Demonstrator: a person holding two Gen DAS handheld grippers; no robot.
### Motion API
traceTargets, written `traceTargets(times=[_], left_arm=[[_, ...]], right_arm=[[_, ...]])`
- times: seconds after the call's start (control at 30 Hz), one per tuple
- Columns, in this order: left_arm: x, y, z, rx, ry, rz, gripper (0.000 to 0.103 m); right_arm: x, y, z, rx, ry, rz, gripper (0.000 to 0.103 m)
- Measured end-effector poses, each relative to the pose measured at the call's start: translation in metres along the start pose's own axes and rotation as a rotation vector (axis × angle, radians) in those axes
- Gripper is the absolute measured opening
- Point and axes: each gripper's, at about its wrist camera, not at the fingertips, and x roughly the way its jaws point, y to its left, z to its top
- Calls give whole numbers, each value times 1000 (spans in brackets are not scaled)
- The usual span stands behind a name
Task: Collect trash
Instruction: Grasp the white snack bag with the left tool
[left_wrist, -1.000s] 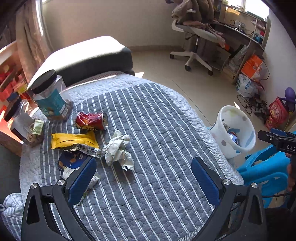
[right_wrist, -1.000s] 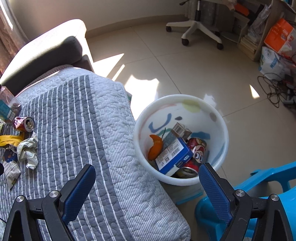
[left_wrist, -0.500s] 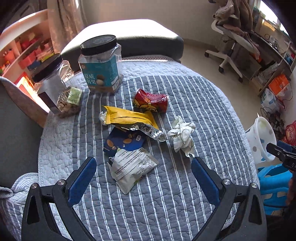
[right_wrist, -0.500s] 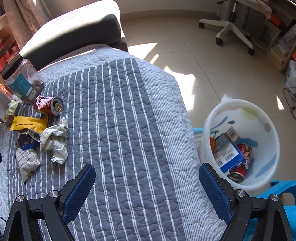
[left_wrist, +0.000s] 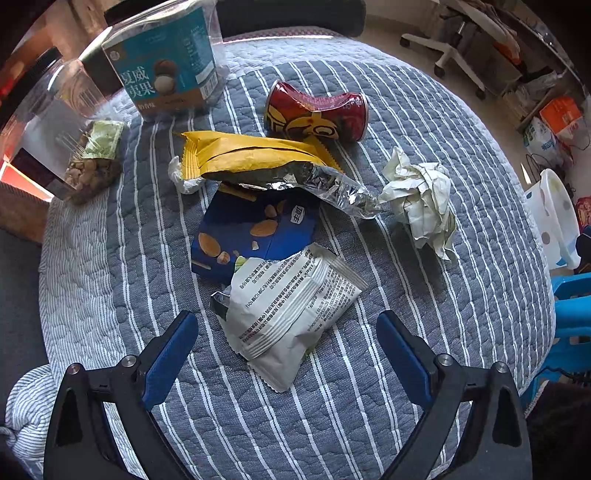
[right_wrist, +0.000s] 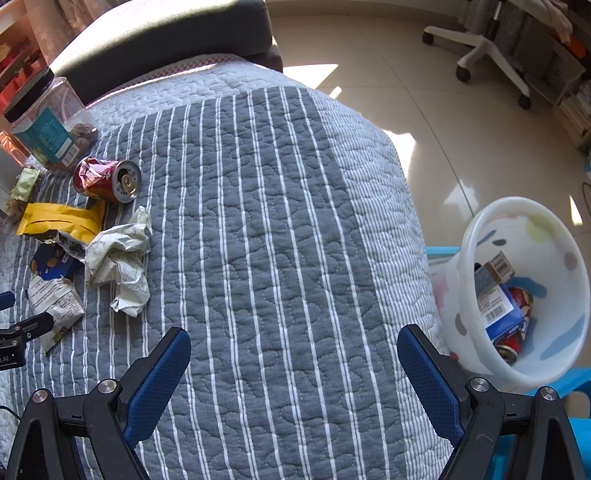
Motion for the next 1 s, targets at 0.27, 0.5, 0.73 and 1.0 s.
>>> traceTargets(times=[0.27, 0.5, 0.73, 1.0], left_arm=[[24, -18, -11, 108, 84, 40, 70], [3, -21, -16, 69, 54, -49, 19], [-17, -33, -26, 86, 19, -112, 3], [-5, -11, -15, 41, -19, -53, 71]], right_arm=[[5, 8, 1, -14, 17, -1, 94], [13, 27, 6, -37, 25, 7, 94], [27, 57, 16, -59, 39, 28, 94], [41, 71, 17, -69, 61, 32, 94]])
